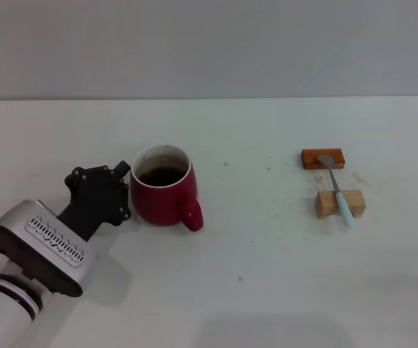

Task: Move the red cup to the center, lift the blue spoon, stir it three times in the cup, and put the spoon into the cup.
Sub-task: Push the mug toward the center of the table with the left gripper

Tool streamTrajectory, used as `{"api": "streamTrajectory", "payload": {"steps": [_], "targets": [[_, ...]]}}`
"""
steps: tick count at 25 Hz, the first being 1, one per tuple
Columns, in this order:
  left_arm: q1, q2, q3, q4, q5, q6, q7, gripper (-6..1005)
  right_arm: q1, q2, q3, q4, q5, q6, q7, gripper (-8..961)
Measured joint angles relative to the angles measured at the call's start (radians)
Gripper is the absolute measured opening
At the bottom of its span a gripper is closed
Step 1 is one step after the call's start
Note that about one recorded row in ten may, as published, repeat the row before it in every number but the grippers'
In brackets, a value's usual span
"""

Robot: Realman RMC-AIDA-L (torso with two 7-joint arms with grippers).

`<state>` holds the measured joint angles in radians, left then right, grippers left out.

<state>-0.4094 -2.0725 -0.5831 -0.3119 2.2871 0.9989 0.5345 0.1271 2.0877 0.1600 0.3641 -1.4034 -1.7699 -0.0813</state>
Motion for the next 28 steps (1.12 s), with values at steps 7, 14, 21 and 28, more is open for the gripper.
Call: {"api": "streamTrajectory", "payload": {"steps": [7, 14, 21, 28], "targets": [[-0.001, 0.0, 0.004, -0.022, 0.0, -0.009, -0.002, -2, 0.0, 0.0, -0.001, 0.0, 0.0, 0.002, 0.0, 660], [-0.009, -0.001, 0.028, -0.024, 0.0, -0.01, -0.015, -2, 0.0, 0.0, -0.001, -0.002, 0.0, 0.002, 0.0, 660], [-0.009, -0.001, 0.028, -0.024, 0.0, -0.009, -0.015, -2, 0.0, 0.0, 0.0, -0.003, 0.0, 0.004, 0.0, 660], [0.07, -0.001, -0.122, -0.047, -0.042, 0.042, -0.089, -1, 0.002, 0.0, -0.028, 0.003, -0.002, 0.004, 0.0, 660]]}}
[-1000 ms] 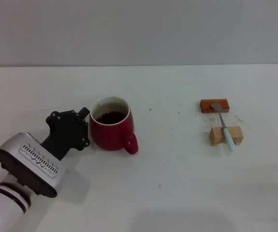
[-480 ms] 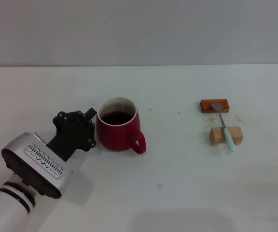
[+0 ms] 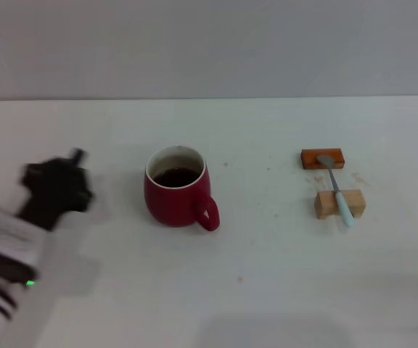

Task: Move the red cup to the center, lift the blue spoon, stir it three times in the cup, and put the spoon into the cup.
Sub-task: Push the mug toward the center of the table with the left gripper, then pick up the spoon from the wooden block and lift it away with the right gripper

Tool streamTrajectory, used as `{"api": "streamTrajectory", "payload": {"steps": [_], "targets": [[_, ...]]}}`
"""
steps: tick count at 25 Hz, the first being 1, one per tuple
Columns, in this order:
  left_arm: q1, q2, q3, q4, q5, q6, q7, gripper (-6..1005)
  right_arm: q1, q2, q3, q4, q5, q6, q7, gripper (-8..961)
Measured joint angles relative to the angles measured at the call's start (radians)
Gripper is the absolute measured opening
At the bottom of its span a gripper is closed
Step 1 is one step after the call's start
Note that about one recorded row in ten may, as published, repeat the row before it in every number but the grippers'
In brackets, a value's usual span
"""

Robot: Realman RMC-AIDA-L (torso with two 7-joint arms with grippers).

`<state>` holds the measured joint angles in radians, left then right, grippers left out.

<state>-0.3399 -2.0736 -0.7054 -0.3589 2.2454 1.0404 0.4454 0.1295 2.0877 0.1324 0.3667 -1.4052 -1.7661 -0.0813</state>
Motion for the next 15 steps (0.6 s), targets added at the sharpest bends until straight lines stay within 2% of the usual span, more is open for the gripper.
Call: {"api": "streamTrajectory", "payload": {"steps": [5, 6, 10, 15], "targets": [[0.095, 0.007, -0.131, 0.013, -0.019, 0.165, -0.184, -2, 0.008, 0.0, -0.039, 0.021, 0.0, -0.001, 0.0, 660], [0.124, 0.006, -0.187, 0.02, -0.019, 0.208, -0.23, -2, 0.012, 0.0, -0.049, 0.023, 0.0, 0.0, 0.0, 660], [0.149, 0.004, -0.254, 0.022, -0.02, 0.218, -0.265, 15, 0.033, 0.0, -0.094, 0.041, 0.0, 0.005, 0.0, 660], [0.15, 0.007, -0.26, 0.048, -0.02, 0.218, -0.298, 97, 0.055, 0.0, -0.128, 0.057, 0.0, 0.026, 0.0, 660]]}}
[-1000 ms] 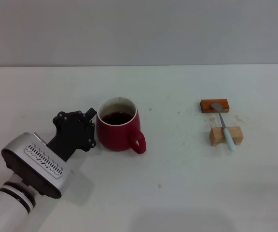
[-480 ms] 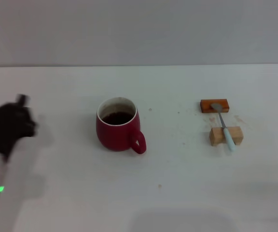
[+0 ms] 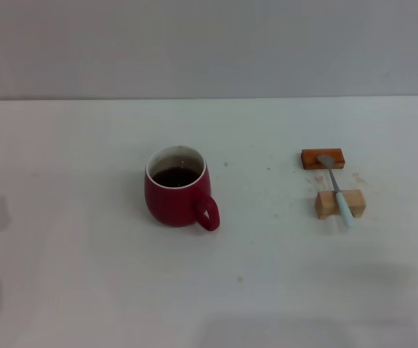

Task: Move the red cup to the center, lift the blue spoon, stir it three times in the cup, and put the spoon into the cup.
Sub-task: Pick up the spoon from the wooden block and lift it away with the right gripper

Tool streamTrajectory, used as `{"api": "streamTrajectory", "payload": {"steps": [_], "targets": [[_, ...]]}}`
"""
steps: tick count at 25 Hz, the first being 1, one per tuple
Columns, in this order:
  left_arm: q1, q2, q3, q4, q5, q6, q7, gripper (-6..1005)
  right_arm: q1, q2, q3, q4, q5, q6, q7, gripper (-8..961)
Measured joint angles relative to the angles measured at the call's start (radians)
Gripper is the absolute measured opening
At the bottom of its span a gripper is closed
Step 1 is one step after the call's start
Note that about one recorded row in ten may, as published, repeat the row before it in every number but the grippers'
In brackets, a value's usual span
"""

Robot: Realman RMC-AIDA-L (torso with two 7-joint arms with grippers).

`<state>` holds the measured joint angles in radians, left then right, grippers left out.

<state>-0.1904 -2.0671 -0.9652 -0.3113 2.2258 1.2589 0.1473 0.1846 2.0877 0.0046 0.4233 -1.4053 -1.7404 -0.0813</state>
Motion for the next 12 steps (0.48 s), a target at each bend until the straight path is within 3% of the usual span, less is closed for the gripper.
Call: {"api": "streamTrajectory", "payload": {"steps": [2, 12], "targets": [[-0.007, -0.001, -0.001, 0.008, 0.0, -0.003, -0.003, 281, 0.007, 0.0, -0.013, 0.01, 0.0, 0.015, 0.0, 660], [-0.024, -0.001, -0.002, 0.014, 0.0, -0.037, -0.027, 701, 0.048, 0.0, -0.05, 0.02, -0.002, 0.154, 0.009, 659]]}}
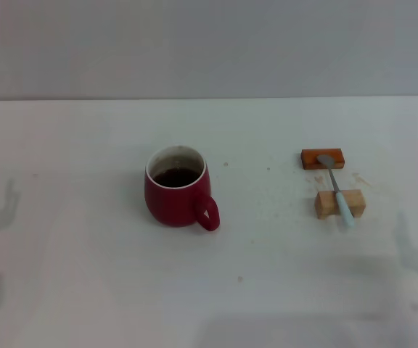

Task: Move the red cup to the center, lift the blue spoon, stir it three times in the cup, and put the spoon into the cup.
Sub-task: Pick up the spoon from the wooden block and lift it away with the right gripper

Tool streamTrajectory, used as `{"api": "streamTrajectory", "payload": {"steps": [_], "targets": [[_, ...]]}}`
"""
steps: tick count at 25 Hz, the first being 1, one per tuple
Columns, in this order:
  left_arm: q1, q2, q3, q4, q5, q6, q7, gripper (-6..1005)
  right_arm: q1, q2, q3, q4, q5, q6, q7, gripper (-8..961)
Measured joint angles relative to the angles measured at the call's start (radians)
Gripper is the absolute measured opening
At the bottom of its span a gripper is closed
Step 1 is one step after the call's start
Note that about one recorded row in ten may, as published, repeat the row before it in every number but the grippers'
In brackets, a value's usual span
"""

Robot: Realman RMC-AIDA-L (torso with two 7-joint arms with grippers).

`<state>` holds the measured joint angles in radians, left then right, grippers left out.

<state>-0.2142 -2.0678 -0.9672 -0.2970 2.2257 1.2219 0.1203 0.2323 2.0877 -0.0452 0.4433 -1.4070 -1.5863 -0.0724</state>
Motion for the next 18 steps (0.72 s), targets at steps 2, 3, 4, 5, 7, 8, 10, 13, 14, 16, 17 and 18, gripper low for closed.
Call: {"api": "streamTrajectory", "payload": {"steps": [2, 3, 4, 5, 7, 8, 10, 13, 14, 16, 17, 18], "targets": [[-0.005, 0.0, -0.001, 0.004, 0.0, -0.007, -0.001, 762, 0.013, 0.0, -0.007, 0.0, -0.014, 0.029, 0.0, 659], [-0.005, 0.0, -0.001, 0.004, 0.0, -0.007, -0.001, 777, 0.019, 0.0, -0.009, 0.0, -0.025, 0.045, 0.0, 659], [-0.005, 0.0, -0.001, 0.004, 0.0, -0.007, -0.001, 791, 0.025, 0.0, -0.009, 0.0, -0.036, 0.059, 0.0, 659], [-0.005, 0.0, -0.001, 0.004, 0.0, -0.007, -0.001, 805, 0.029, 0.0, -0.01, 0.001, -0.044, 0.072, 0.0, 659], [-0.014, 0.0, -0.002, 0.018, 0.0, -0.012, -0.001, 834, 0.036, 0.0, -0.01, 0.007, -0.052, 0.097, 0.0, 659], [-0.016, -0.001, -0.001, 0.02, 0.0, -0.012, -0.002, 834, 0.038, 0.0, -0.01, 0.01, -0.053, 0.108, -0.002, 659], [-0.016, -0.001, 0.002, 0.02, 0.0, -0.013, -0.002, 834, 0.042, 0.0, -0.01, 0.012, -0.053, 0.128, -0.002, 659], [-0.018, -0.001, 0.003, 0.021, 0.0, -0.013, -0.002, 834, 0.044, 0.0, -0.006, 0.012, -0.053, 0.157, -0.001, 659], [-0.018, -0.001, 0.003, 0.021, 0.0, -0.013, -0.002, 834, 0.046, 0.0, -0.005, 0.012, -0.054, 0.165, 0.0, 659], [-0.018, -0.001, 0.004, 0.021, 0.0, -0.013, -0.002, 833, 0.051, 0.0, -0.004, 0.012, -0.054, 0.182, 0.0, 659], [-0.022, -0.002, 0.006, 0.022, 0.002, -0.013, -0.002, 833, 0.054, 0.0, -0.004, 0.012, -0.054, 0.191, 0.0, 659], [-0.023, -0.002, 0.007, 0.022, 0.002, -0.013, -0.002, 833, 0.057, 0.0, -0.004, 0.013, -0.054, 0.202, 0.0, 659]]}}
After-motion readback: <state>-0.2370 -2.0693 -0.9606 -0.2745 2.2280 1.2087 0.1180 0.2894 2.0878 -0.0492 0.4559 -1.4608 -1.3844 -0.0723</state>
